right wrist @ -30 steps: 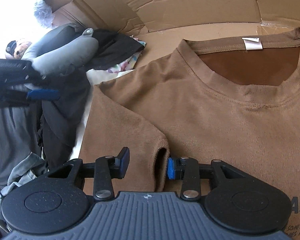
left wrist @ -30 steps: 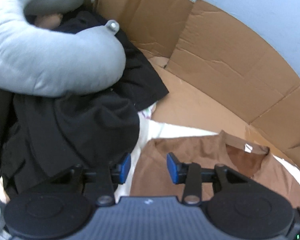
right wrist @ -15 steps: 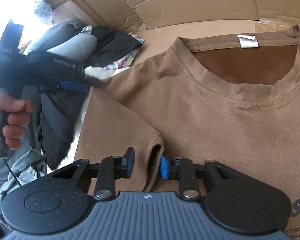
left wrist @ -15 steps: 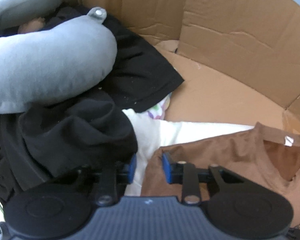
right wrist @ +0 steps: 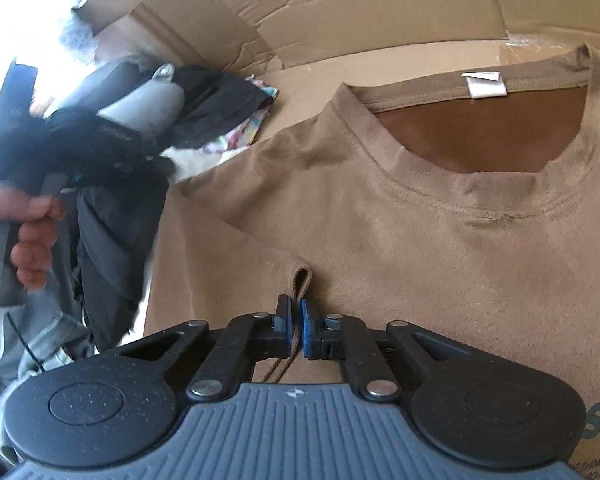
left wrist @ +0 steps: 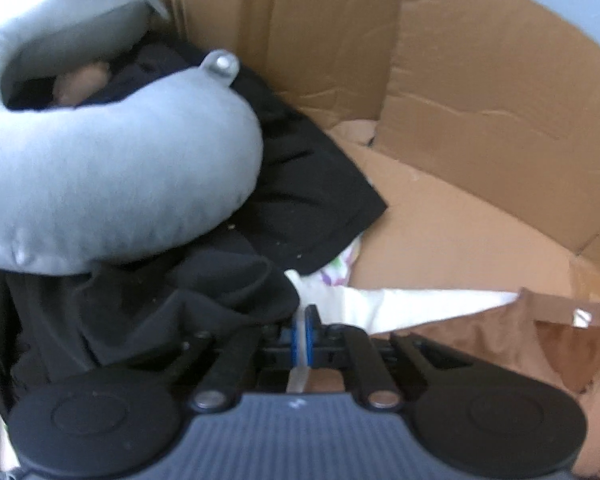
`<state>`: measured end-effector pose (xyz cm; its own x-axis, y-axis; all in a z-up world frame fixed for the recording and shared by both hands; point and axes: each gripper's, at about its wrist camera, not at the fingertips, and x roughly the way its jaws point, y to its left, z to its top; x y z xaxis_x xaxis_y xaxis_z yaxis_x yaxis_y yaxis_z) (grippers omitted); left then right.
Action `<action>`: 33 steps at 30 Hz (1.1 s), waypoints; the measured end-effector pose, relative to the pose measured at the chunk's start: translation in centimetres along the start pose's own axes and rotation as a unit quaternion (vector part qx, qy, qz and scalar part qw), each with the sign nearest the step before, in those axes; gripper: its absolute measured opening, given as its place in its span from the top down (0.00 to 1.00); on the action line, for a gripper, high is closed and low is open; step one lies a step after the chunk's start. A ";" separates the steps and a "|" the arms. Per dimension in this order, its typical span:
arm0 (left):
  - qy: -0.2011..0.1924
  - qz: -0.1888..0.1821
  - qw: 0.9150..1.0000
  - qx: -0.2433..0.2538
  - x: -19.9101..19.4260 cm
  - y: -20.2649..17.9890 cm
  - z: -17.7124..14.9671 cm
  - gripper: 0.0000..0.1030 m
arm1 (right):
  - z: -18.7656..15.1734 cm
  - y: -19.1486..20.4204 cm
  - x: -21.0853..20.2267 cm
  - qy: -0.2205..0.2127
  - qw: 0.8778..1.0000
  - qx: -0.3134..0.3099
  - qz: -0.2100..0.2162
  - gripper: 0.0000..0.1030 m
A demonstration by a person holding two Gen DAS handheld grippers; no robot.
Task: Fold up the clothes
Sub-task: 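Pinch the sleeve hem with the right tool and pull it straight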
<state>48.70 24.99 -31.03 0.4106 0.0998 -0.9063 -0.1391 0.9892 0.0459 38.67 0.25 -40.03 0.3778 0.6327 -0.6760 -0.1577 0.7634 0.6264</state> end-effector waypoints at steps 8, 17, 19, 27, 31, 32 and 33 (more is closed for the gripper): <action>0.015 -0.024 0.999 0.030 -1.1 -0.5 -1.0 0.93 | 0.3 -0.7 0.4 -0.009 0.999 0.031 0.030 0.57; 0.031 -0.044 0.998 0.028 -0.1 -0.6 -2.2 0.93 | 0.5 -0.1 1.5 0.006 1.000 -0.007 0.013 1.00; 0.032 -0.054 0.998 0.011 0.1 -0.5 -2.4 0.93 | 0.7 -0.3 1.0 0.001 1.000 -0.003 0.013 1.00; 0.036 -0.038 0.998 0.019 2.1 -1.6 -3.3 0.93 | 0.0 -0.9 0.7 0.001 1.000 0.014 -0.002 1.00; 0.033 -0.024 0.999 0.020 3.3 -1.4 -3.6 0.97 | 0.1 -1.0 0.6 0.006 1.000 0.012 -0.003 1.00; 0.030 -0.024 0.999 0.020 3.5 -1.4 -3.7 0.97 | 0.1 -1.1 0.5 0.007 1.000 0.011 -0.003 1.00; 0.028 -0.025 0.999 0.019 3.5 -1.4 -3.8 0.97 | 0.0 -1.1 0.5 0.007 1.000 0.010 -0.004 1.00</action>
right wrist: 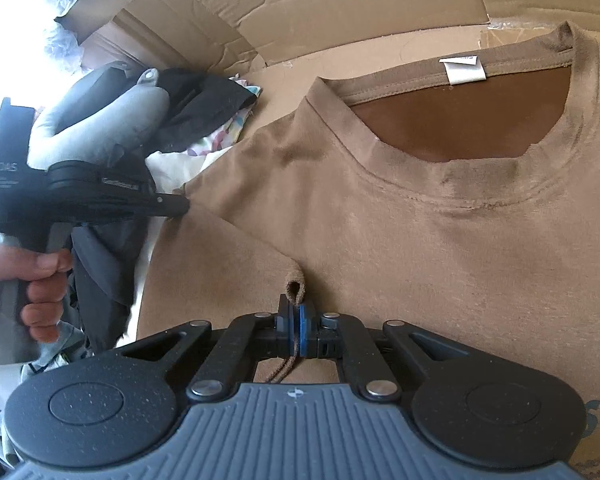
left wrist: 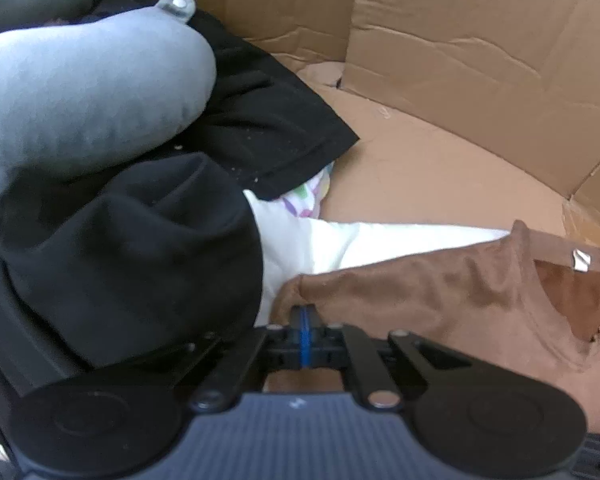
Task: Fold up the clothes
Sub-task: 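Pinch the sleeve hem with the right tool and pull it straight, then lay the sleeve flat over the shirt body and open the right tool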
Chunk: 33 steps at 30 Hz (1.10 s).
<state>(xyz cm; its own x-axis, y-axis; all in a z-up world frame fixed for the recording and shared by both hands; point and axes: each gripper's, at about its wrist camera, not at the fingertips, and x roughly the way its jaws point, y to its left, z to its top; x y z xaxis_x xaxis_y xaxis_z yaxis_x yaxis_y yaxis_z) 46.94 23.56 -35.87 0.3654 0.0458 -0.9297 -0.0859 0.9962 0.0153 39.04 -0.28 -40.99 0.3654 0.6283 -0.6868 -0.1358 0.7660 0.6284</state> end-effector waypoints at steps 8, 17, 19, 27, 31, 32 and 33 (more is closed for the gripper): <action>-0.014 -0.002 1.000 0.019 -2.5 0.2 -0.6 0.93 | -0.3 -0.3 -0.7 0.004 1.000 0.022 -0.003 0.99; -0.014 -0.016 0.999 0.034 -7.2 2.2 -5.0 0.68 | -1.3 0.0 -3.2 0.002 0.999 0.051 -0.019 0.97; -0.011 -0.016 0.999 0.041 -7.8 2.5 -6.3 0.68 | -1.8 0.4 -3.6 0.001 0.998 0.055 -0.017 0.97; 0.011 -0.007 1.000 0.007 -9.2 4.6 -11.3 0.68 | -4.1 2.7 -5.2 0.018 0.999 0.042 -0.018 0.97; 0.021 0.001 1.000 -0.004 -9.2 5.2 -13.7 0.68 | -5.3 3.4 -6.7 0.016 0.999 0.044 -0.017 0.97; 0.023 0.002 1.000 -0.005 -9.3 5.3 -14.2 0.68 | -5.6 3.6 -7.0 0.017 0.999 0.046 -0.015 0.97; 0.024 0.003 1.000 -0.003 -9.2 5.4 -14.7 0.68 | -5.9 3.8 -7.2 0.018 0.999 0.046 -0.015 0.97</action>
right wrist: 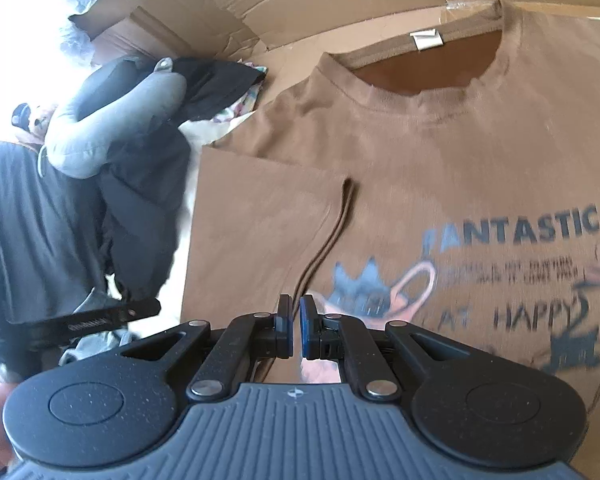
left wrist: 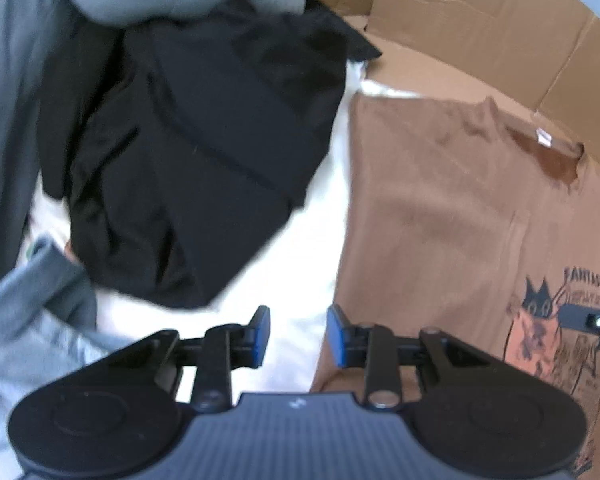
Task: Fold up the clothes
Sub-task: 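Lay the sleeve flat over the shirt body and open the right tool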
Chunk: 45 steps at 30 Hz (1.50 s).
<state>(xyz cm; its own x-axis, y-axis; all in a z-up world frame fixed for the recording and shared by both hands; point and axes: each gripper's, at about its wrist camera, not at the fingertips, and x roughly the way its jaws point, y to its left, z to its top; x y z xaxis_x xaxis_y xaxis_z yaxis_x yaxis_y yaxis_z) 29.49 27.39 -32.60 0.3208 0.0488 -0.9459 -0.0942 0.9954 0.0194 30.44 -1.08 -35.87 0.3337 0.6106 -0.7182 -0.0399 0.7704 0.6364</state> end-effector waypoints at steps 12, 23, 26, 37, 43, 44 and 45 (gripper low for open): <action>-0.007 -0.006 0.999 0.032 1.3 0.4 -4.5 0.68 | -3.2 1.6 0.4 0.022 1.000 0.006 0.010 0.95; -0.041 -0.016 0.997 0.063 2.3 -0.7 -5.1 0.80 | -4.3 2.2 2.8 0.036 0.999 0.016 0.016 0.95; -0.064 -0.035 0.996 0.051 1.7 -0.2 -5.4 0.93 | -4.3 2.5 3.2 0.035 0.999 0.018 0.022 0.95; -0.058 -0.049 0.997 0.033 2.2 1.0 -5.7 0.94 | -4.0 4.6 3.8 0.023 0.998 0.028 0.043 0.95; -0.043 -0.057 0.997 0.012 2.0 1.5 -6.1 0.95 | -4.3 5.4 4.7 0.025 0.998 0.010 0.048 0.95; -0.041 -0.057 0.997 0.010 1.9 1.6 -6.2 0.95 | -4.3 5.5 4.9 0.024 0.998 0.006 0.051 0.95; -0.040 -0.058 0.997 0.008 1.7 1.7 -6.2 0.95 | -4.2 5.7 5.1 0.021 0.998 0.001 0.053 0.95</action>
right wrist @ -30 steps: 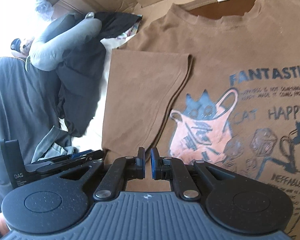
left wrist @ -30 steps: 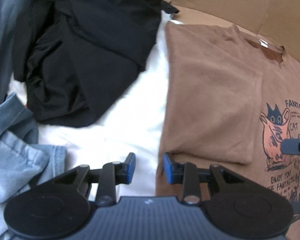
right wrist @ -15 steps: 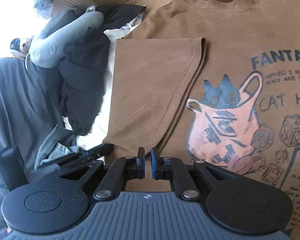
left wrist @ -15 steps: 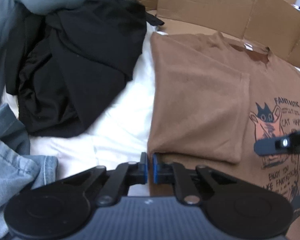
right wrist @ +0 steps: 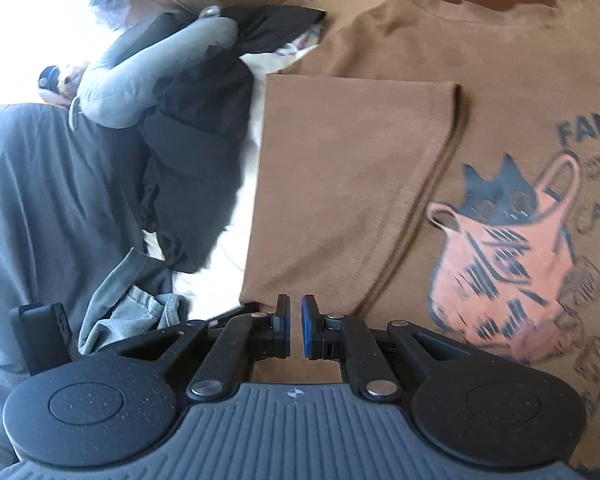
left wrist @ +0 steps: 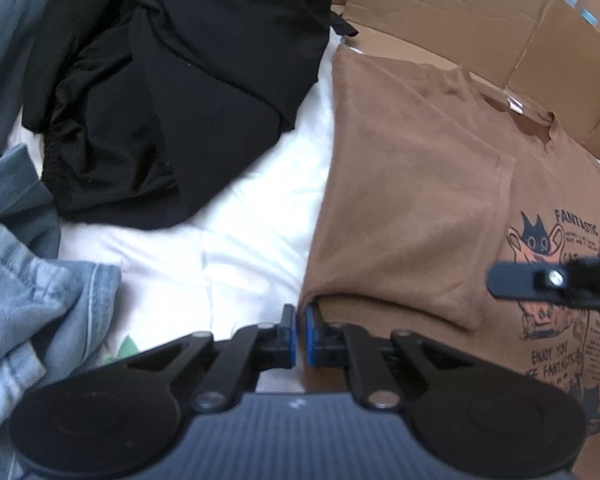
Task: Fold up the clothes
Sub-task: 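Lay the sleeve flat over the shirt body and open the right tool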
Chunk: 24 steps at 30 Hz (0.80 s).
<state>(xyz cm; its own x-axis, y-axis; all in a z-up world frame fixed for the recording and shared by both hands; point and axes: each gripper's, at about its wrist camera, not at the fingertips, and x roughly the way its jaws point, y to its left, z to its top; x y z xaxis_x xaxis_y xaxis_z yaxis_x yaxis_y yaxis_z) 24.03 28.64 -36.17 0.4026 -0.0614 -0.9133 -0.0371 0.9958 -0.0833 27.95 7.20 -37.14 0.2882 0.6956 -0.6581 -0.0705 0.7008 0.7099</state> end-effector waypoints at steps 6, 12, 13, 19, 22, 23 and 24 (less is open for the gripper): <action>0.001 0.007 1.000 -0.015 -1.6 0.7 0.3 0.98 | 0.6 0.4 1.8 0.003 1.000 -0.019 -0.004 0.95; -0.039 -0.026 0.998 -0.038 -3.3 -0.2 2.0 0.98 | -0.7 -0.2 3.2 0.036 0.998 -0.035 -0.032 0.96; -0.038 -0.027 0.998 -0.031 -2.9 -0.7 2.4 0.97 | -0.9 -0.3 3.2 0.038 0.998 -0.035 -0.035 0.96; -0.003 -0.027 1.000 0.009 0.5 -3.7 3.3 0.97 | -1.4 -0.7 2.4 0.059 0.996 -0.031 -0.051 0.94; 0.014 -0.010 1.000 0.013 1.7 -3.9 3.0 0.94 | -1.6 -0.8 1.2 0.059 0.996 -0.023 -0.055 0.96; 0.015 -0.007 1.000 0.011 1.8 -3.8 3.0 0.94 | -1.6 -0.9 0.8 0.060 0.996 -0.022 -0.057 0.96; 0.018 -0.003 1.000 0.010 1.6 -3.9 3.0 0.94 | -1.5 -1.0 0.4 0.058 0.996 -0.024 -0.060 0.96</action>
<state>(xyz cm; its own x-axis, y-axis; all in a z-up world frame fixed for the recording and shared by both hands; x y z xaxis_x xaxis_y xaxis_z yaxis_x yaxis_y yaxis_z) 27.59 24.90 -36.13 0.3701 -0.0701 -0.9264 -0.0165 0.9965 -0.0820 26.71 6.99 -38.46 0.1845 0.6181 -0.7642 -0.0882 0.7848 0.6134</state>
